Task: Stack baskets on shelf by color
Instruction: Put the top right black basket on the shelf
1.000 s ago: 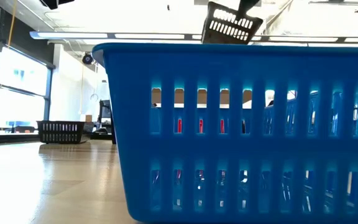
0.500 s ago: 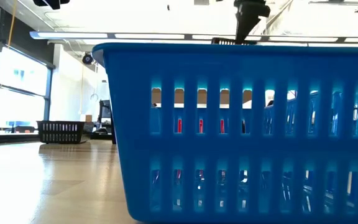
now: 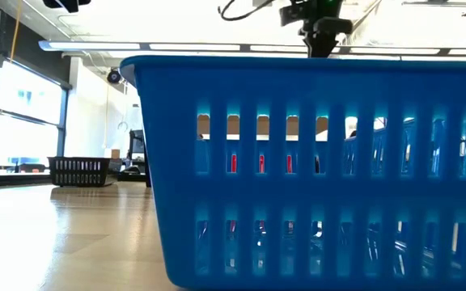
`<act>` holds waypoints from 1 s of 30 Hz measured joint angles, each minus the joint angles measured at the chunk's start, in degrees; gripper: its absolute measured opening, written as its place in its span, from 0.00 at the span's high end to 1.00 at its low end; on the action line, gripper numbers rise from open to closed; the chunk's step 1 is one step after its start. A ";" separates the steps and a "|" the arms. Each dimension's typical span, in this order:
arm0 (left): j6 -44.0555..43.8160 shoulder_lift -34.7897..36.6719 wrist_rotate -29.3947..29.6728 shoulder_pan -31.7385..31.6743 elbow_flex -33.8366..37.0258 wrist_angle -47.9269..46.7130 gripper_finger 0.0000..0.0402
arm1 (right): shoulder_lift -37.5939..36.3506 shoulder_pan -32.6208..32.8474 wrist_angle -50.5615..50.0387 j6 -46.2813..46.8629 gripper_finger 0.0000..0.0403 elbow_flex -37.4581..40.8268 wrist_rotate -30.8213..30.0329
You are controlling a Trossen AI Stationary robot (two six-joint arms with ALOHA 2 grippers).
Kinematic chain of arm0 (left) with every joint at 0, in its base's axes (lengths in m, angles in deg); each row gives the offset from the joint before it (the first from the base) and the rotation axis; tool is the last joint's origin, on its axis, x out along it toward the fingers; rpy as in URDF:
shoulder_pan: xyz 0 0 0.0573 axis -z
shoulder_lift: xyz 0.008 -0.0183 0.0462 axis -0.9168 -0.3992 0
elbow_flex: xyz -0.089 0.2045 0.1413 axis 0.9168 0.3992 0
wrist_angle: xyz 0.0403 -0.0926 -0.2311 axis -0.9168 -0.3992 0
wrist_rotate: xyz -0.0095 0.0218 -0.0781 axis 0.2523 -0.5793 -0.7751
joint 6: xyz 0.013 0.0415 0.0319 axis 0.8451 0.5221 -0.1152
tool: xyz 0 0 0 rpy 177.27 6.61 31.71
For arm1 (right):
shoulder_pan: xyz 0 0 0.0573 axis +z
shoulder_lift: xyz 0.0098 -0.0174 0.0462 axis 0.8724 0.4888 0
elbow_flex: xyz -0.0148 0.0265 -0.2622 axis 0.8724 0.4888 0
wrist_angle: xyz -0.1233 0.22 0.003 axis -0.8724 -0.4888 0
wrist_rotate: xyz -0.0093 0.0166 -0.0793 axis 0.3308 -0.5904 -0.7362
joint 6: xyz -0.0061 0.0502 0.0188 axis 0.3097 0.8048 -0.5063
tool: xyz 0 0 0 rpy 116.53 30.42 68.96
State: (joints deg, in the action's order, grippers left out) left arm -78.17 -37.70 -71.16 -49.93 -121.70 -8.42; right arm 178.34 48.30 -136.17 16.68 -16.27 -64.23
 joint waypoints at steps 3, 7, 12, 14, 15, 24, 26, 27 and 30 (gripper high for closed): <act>0.33 0.00 0.00 0.00 0.02 0.02 0.68 | 0.54 -1.28 0.28 -2.53 1.00 0.00 1.66; 0.34 0.00 0.00 0.00 0.02 0.00 0.68 | 1.63 -3.04 0.31 -3.10 1.00 0.00 1.60; 0.33 0.01 0.00 0.00 0.02 0.00 0.68 | 3.46 -4.30 0.12 -3.12 1.00 0.00 1.74; 0.33 0.00 0.00 0.00 0.02 0.00 0.68 | 3.91 -4.47 0.11 -3.14 1.00 0.00 2.30; 0.31 0.02 0.00 0.00 0.01 0.00 0.68 | 4.10 -4.47 0.11 -3.12 1.00 0.00 2.54; 0.33 0.02 -0.02 0.00 0.02 0.00 0.68 | 4.16 -4.47 0.10 -3.10 1.00 0.00 3.13; 0.33 0.02 -0.03 0.00 0.02 0.00 0.68 | 4.16 -4.47 0.11 -3.10 0.97 0.00 3.11; 0.33 0.02 -0.04 0.00 0.02 0.00 0.68 | 4.16 -4.47 0.09 -3.07 0.96 0.00 3.09; 0.33 0.02 -0.07 0.00 0.02 0.00 0.68 | 4.16 -4.47 0.10 -2.92 0.88 0.00 2.98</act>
State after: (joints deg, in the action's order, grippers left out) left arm -77.83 -37.69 -71.23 -49.93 -121.69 -8.42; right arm 182.50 43.83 -136.07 13.76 -16.27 -61.25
